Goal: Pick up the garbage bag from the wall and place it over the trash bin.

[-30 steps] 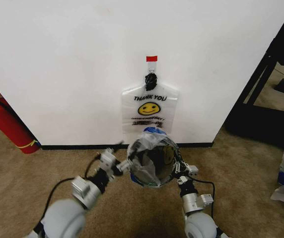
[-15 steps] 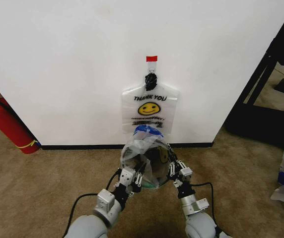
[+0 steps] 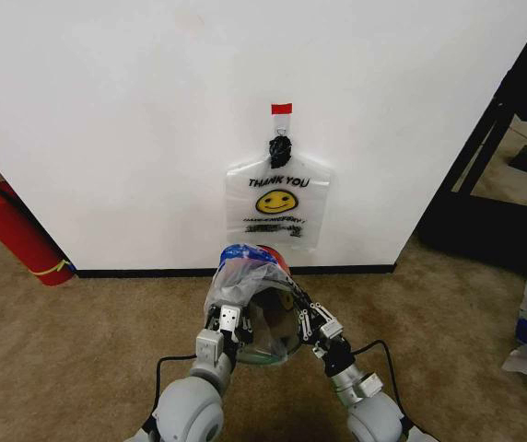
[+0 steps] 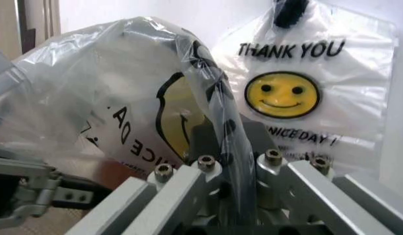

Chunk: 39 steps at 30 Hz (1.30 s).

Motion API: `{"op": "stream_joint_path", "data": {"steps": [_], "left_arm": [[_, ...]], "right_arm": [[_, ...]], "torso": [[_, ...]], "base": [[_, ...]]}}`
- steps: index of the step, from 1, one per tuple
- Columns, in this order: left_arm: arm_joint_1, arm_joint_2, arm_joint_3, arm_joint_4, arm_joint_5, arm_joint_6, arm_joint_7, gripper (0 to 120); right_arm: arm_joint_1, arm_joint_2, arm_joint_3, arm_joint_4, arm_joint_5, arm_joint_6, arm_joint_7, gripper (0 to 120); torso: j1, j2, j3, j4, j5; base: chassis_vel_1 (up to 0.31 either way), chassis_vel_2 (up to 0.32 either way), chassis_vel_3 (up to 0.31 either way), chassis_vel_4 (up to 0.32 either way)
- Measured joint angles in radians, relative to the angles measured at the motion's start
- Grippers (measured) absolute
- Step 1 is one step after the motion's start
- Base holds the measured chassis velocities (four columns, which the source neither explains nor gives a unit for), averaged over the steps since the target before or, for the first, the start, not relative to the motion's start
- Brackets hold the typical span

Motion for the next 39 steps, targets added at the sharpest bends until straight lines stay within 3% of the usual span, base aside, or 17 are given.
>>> {"op": "stream_joint_path", "data": {"steps": [3,12,18,27,31,35,39], "left_arm": [[-0.041,-0.021,0.006,0.051,-0.039,0.038,-0.082,0],[-0.088,-0.074,-0.010,0.111,-0.066,0.050,-0.127,0],[-0.106,-0.157,-0.003,0.164,-0.007,0.049,-0.141,0],[-0.168,-0.221,0.020,0.252,0.076,0.050,-0.224,0],[-0.183,-0.256,0.043,0.277,0.121,0.079,-0.296,0],[-0.218,-0.253,0.062,0.299,0.106,0.118,-0.341,0],[-0.295,-0.176,0.090,0.341,0.009,0.166,-0.398,0]], "right_arm": [[0.008,-0.009,0.002,-0.008,-0.006,0.021,-0.068,0],[0.011,-0.002,-0.025,-0.015,0.080,0.023,-0.121,0],[0.018,0.030,-0.051,-0.012,0.093,0.016,-0.100,0],[0.017,0.048,-0.051,-0.028,0.013,0.044,-0.093,0],[0.023,0.021,-0.056,-0.019,0.165,0.039,-0.209,0],[0.010,-0.025,-0.072,0.031,0.304,-0.031,-0.251,0],[0.004,-0.078,-0.090,0.110,0.394,-0.115,-0.218,0]], "torso": [[0.000,0.000,0.000,0.0000,0.0000],[0.000,0.000,0.000,0.0000,0.0000],[0.000,0.000,0.000,0.0000,0.0000],[0.000,0.000,0.000,-0.0001,0.0000],[0.000,0.000,0.000,0.0000,0.0001],[0.000,0.000,0.000,-0.0001,-0.0001],[0.000,0.000,0.000,0.0000,0.0000]], "base": [[0.000,0.000,0.000,0.000],[0.000,0.000,0.000,0.000],[0.000,0.000,0.000,0.000],[0.000,0.000,0.000,0.000],[0.000,0.000,0.000,0.000],[0.000,0.000,0.000,0.000],[0.000,0.000,0.000,0.000]]}}
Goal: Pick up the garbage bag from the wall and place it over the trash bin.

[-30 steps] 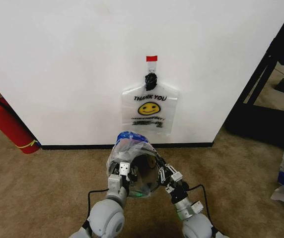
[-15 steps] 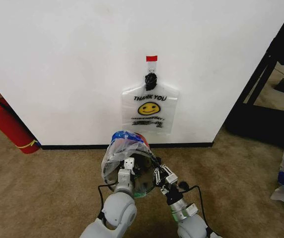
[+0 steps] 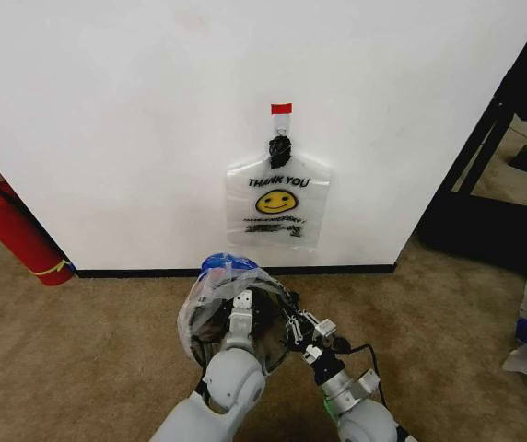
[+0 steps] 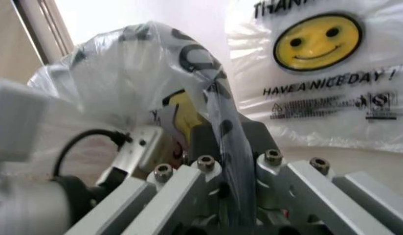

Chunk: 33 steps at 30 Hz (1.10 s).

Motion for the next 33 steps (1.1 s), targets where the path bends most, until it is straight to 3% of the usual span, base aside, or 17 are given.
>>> {"op": "stream_joint_path", "data": {"steps": [8,15,33], "left_arm": [[-0.011,0.021,0.021,-0.001,-0.095,0.032,-0.024,0],[-0.009,0.017,0.041,-0.005,-0.105,0.038,-0.025,0],[-0.026,0.083,-0.005,-0.010,-0.160,0.034,-0.028,0]], "right_arm": [[0.009,0.006,-0.004,-0.013,-0.052,0.024,-0.030,0],[0.007,0.011,-0.017,-0.019,-0.060,0.026,-0.034,0],[0.010,0.003,-0.012,-0.006,-0.027,0.021,-0.016,0]], "torso": [[0.000,0.000,0.000,0.0001,0.0000],[0.000,0.000,0.000,0.0000,-0.0001],[0.000,0.000,0.000,0.0001,0.0000]], "base": [[0.000,0.000,0.000,0.000],[0.000,0.000,0.000,0.000],[0.000,0.000,0.000,0.000]]}}
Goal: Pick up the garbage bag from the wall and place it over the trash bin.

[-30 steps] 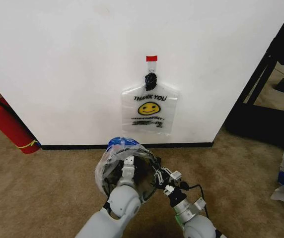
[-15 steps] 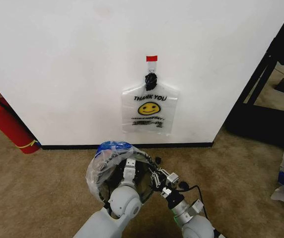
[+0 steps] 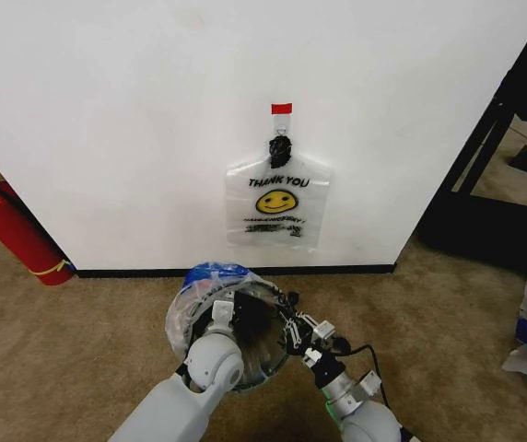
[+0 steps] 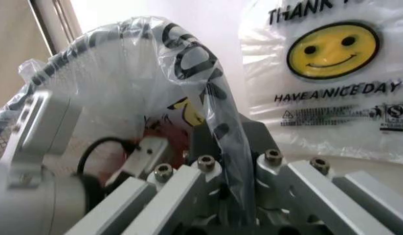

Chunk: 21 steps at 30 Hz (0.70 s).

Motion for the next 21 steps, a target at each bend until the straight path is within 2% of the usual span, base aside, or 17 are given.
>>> {"op": "stream_joint_path", "data": {"steps": [10,15,21], "left_arm": [[-0.018,-0.034,0.039,0.002,-0.053,0.021,0.000,0],[-0.042,-0.043,0.041,0.002,-0.057,0.019,-0.006,0],[-0.036,-0.020,0.017,0.014,-0.051,0.017,-0.010,0]], "right_arm": [[-0.015,-0.002,0.006,0.009,0.019,0.017,-0.097,0],[-0.026,-0.003,0.013,0.006,0.012,0.024,-0.092,0],[-0.030,0.000,0.017,-0.002,0.007,0.027,-0.058,0]], "torso": [[0.000,0.000,0.000,-0.0001,0.0000],[0.000,0.000,0.000,-0.0003,0.0001],[0.000,0.000,0.000,-0.0001,0.0000]], "base": [[0.000,0.000,0.000,0.000],[0.000,0.000,0.000,0.000],[0.000,0.000,0.000,0.000]]}}
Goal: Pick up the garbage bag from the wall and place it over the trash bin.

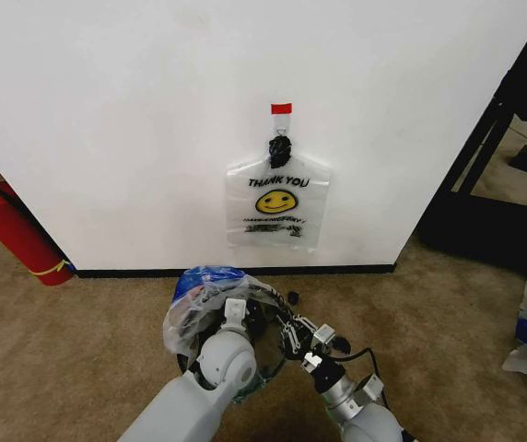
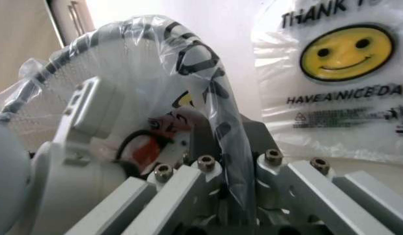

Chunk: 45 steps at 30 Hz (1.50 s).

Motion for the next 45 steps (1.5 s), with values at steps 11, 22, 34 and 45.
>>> {"op": "stream_joint_path", "data": {"steps": [11,22,34,45], "left_arm": [[0.052,-0.010,0.037,-0.022,0.030,0.008,0.015,0],[0.037,0.009,0.034,-0.072,0.020,0.009,0.017,0],[0.178,0.064,-0.013,-0.238,-0.032,0.080,0.094,0],[0.230,0.102,-0.045,-0.364,-0.088,0.133,0.177,0]], "right_arm": [[0.018,0.023,-0.033,0.020,0.016,-0.014,0.068,0],[-0.004,0.028,-0.015,-0.013,-0.065,0.006,0.098,0],[0.041,0.061,-0.019,-0.064,-0.074,-0.029,0.261,0],[0.049,0.086,-0.021,-0.085,-0.067,-0.038,0.282,0]], "torso": [[0.000,0.000,0.000,0.0000,-0.0001],[0.000,0.000,0.000,0.0000,-0.0001],[0.000,0.000,0.000,0.0001,-0.0001],[0.000,0.000,0.000,0.0000,-0.0002]], "base": [[0.000,0.000,0.000,0.000],[0.000,0.000,0.000,0.000],[0.000,0.000,0.000,0.000],[0.000,0.000,0.000,0.000]]}}
